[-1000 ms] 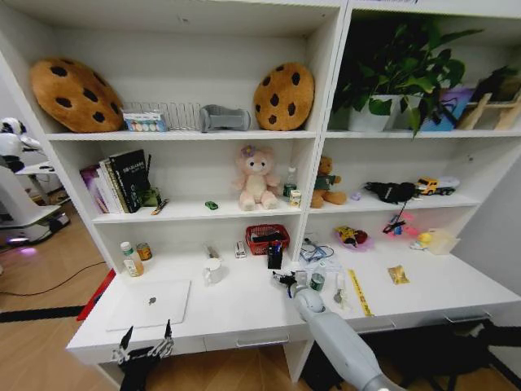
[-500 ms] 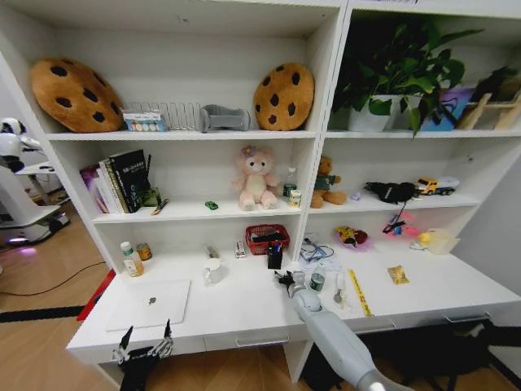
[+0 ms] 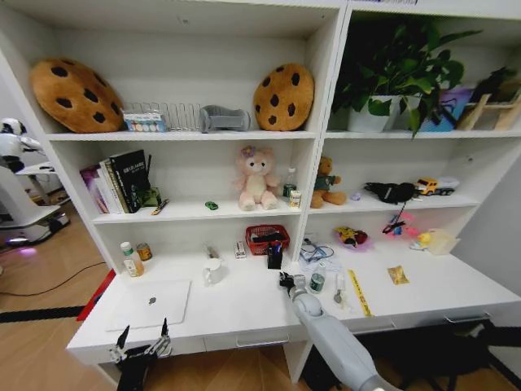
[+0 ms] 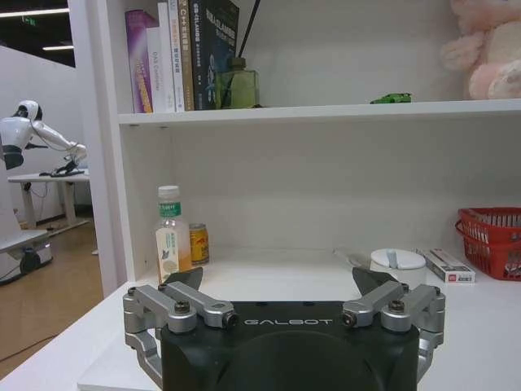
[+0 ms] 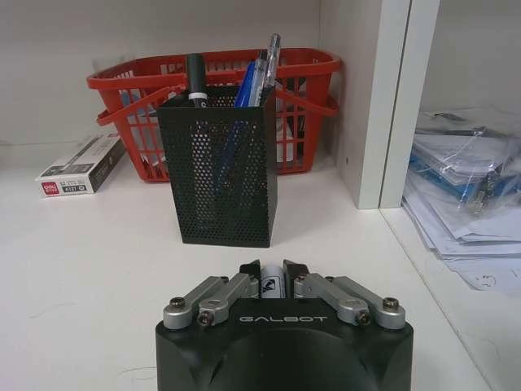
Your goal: Organize the objects on the table.
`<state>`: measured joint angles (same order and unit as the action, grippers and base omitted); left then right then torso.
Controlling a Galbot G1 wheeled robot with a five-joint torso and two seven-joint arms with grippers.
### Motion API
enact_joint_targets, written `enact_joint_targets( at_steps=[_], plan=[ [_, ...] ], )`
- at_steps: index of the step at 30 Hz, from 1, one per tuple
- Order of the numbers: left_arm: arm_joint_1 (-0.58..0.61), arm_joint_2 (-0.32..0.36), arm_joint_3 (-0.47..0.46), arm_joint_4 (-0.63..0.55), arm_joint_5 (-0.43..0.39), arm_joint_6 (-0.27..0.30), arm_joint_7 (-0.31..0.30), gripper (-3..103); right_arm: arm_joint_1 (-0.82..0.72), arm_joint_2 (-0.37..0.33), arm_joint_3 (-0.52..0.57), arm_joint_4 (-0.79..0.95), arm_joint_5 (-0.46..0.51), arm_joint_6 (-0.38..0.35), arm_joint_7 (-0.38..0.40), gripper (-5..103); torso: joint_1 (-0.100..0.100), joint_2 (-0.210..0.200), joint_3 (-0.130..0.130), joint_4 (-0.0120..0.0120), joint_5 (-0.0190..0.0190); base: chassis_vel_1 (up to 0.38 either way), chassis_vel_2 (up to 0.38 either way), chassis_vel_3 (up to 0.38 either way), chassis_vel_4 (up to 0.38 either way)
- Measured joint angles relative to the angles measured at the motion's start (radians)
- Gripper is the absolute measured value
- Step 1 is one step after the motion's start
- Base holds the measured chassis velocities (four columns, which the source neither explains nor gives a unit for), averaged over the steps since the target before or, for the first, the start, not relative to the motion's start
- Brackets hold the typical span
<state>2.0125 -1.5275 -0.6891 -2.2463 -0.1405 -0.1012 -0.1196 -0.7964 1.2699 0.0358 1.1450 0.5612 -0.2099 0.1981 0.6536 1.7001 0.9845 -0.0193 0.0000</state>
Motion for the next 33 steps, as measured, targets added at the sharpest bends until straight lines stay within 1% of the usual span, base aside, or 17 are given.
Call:
enact_joint_targets(
  at_steps=[4,9,13,14,15,16,18,19,20,21,22,23,25,26,29,30,33],
  plan=[
    [0.000,-0.003,0.004,0.002,0.003,0.000,0.000,100,-0.002,-0.010,0.001,0.041,0.011,0.005,-0.004,14,0.000,0.000,0.000,-0.0007,0.0005,0.000,0.000,0.000,0.000],
    [0.000,-0.004,0.006,0.003,0.005,0.000,0.000,100,-0.004,-0.015,0.003,0.072,0.009,0.028,-0.016,14,0.000,0.000,0.000,-0.0002,0.0001,0.000,0.000,0.000,0.000],
    [0.000,-0.005,0.007,0.005,0.008,0.000,0.000,100,-0.009,-0.024,0.008,0.115,-0.034,0.063,-0.034,14,0.000,0.000,0.000,-0.0002,0.0004,0.000,0.000,0.000,0.000],
    [0.001,-0.004,0.007,0.005,0.009,-0.001,0.000,100,-0.008,-0.031,0.011,0.134,-0.060,0.087,-0.048,14,0.000,0.000,0.000,-0.0003,0.0001,0.000,0.000,0.000,0.000],
    [0.002,0.002,0.006,0.006,0.009,-0.002,0.000,100,0.008,-0.038,0.012,0.152,-0.106,0.158,-0.080,14,0.000,0.000,0.000,-0.0005,-0.0001,0.000,0.000,0.000,0.000],
    [0.002,0.002,0.006,0.006,0.009,-0.002,0.000,100,0.008,-0.038,0.012,0.152,-0.106,0.158,-0.080,14,0.000,0.000,0.000,-0.0005,-0.0001,0.000,0.000,0.000,0.000],
    [0.003,0.004,0.005,0.006,0.009,-0.002,0.000,100,0.060,-0.029,0.013,0.113,-0.170,0.280,-0.120,14,0.000,0.000,0.000,-0.0001,-0.0002,0.000,0.000,0.000,0.000],
    [0.004,0.003,0.006,0.005,0.009,-0.002,0.000,100,0.080,-0.022,0.012,0.087,-0.191,0.324,-0.133,14,0.000,0.000,0.000,0.0000,0.0000,0.000,0.000,0.000,0.000],
    [0.004,0.003,0.006,0.005,0.009,-0.002,0.000,100,0.080,-0.022,0.012,0.087,-0.191,0.324,-0.133,14,0.000,0.000,0.000,0.0000,0.0000,0.000,0.000,0.000,0.000],
    [0.005,0.003,0.006,0.005,0.011,-0.004,0.001,100,0.109,-0.013,0.009,0.050,-0.209,0.378,-0.150,14,0.000,0.000,0.000,0.0000,0.0001,0.000,0.000,0.000,0.000],
    [0.006,0.003,0.007,0.005,0.012,-0.005,0.002,100,0.129,-0.008,0.006,0.026,-0.213,0.406,-0.161,14,0.000,0.000,0.000,-0.0001,-0.0001,0.000,0.000,0.000,0.000],
    [0.006,0.003,0.007,0.005,0.012,-0.005,0.002,100,0.129,-0.008,0.006,0.026,-0.213,0.406,-0.161,14,0.000,0.000,0.000,-0.0001,-0.0001,0.000,0.000,0.000,0.000],
    [0.007,0.003,0.007,0.005,0.012,-0.005,0.002,100,0.164,0.001,-0.001,-0.034,-0.227,0.446,-0.185,14,0.000,0.000,0.000,-0.0003,0.0001,0.000,0.000,0.000,0.000],
    [0.007,0.003,0.007,0.005,0.012,-0.005,0.002,100,0.164,0.001,-0.001,-0.034,-0.227,0.446,-0.185,14,0.000,0.000,0.000,-0.0003,0.0001,0.000,0.000,0.000,0.000],
    [0.008,0.004,0.010,0.008,0.013,-0.005,0.003,100,0.239,0.026,-0.022,-0.179,-0.252,0.510,-0.228,14,0.000,0.000,0.000,-0.0003,-0.0001,0.000,0.000,0.000,0.000],
    [0.008,0.004,0.010,0.008,0.013,-0.005,0.003,100,0.239,0.026,-0.022,-0.179,-0.252,0.510,-0.228,14,0.000,0.000,0.000,-0.0003,-0.0001,0.000,0.000,0.000,0.000],
    [0.008,0.004,0.012,0.010,0.015,-0.005,0.004,100,0.299,0.056,-0.038,-0.287,-0.256,0.545,-0.248,14,0.000,0.000,0.000,0.0001,-0.0002,0.000,0.000,0.000,0.000]
  ],
)
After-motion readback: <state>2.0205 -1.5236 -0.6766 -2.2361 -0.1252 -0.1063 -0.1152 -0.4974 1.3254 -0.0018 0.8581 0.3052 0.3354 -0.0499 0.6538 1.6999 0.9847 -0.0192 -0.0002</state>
